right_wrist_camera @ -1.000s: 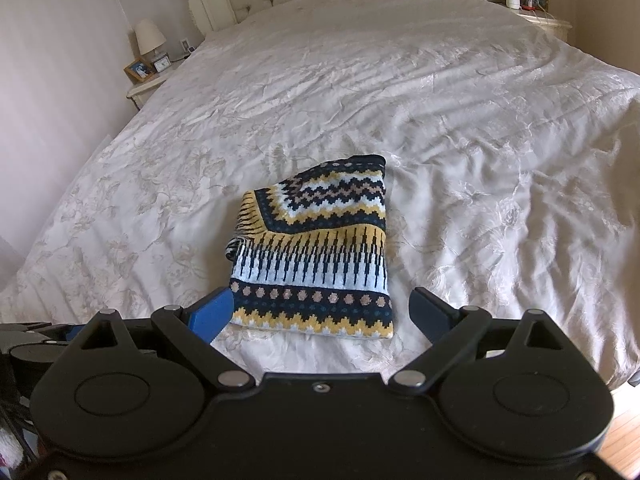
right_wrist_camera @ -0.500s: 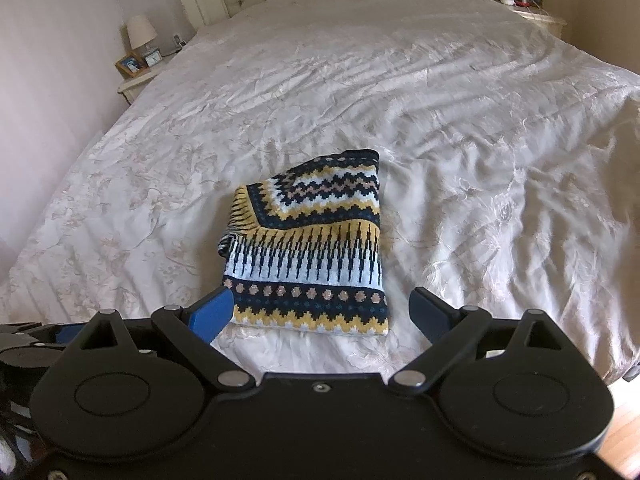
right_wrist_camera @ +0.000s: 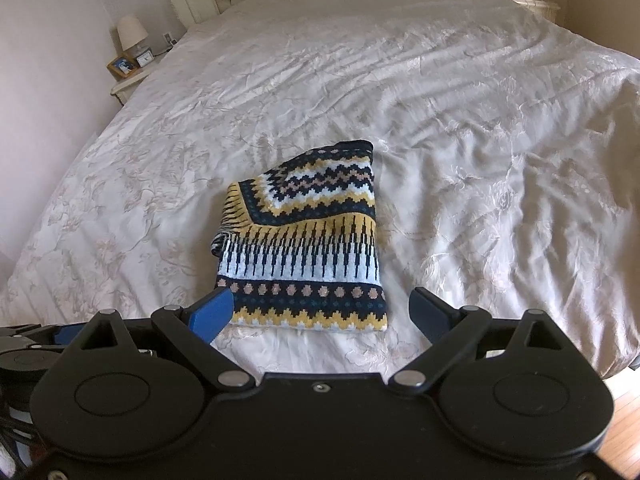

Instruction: Fold small clothes

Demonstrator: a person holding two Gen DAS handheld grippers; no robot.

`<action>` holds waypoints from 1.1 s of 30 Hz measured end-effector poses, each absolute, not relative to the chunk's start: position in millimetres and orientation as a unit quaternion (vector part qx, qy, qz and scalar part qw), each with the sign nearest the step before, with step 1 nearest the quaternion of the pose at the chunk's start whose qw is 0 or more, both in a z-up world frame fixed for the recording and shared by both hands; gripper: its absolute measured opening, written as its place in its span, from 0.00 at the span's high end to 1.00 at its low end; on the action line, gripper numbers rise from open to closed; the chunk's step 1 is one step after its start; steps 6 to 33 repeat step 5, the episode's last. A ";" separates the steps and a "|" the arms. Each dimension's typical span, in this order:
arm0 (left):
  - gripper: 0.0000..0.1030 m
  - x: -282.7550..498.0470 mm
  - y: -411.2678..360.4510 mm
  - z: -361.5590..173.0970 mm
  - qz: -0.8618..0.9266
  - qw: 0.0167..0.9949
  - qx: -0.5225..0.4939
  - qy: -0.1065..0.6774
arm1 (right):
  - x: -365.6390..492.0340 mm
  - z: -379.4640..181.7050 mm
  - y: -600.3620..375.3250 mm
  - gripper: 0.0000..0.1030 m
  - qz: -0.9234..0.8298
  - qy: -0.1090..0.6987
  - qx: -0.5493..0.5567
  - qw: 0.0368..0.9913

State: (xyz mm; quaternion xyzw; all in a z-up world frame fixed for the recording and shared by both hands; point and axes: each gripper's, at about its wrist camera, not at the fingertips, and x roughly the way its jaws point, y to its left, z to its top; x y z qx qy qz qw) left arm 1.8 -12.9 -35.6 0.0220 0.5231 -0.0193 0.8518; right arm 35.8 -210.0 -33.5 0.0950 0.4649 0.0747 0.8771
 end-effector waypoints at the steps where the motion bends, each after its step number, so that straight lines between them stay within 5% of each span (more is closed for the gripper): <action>1: 0.28 3.0 -13.9 -35.8 -0.019 0.852 0.022 0.523 | 37.1 -34.1 -210.1 0.08 0.075 0.465 0.095 0.877; 33: 0.28 9.0 -18.8 -36.7 -0.017 0.851 0.021 0.525 | 46.0 -37.4 -212.7 0.08 0.079 0.470 0.098 0.873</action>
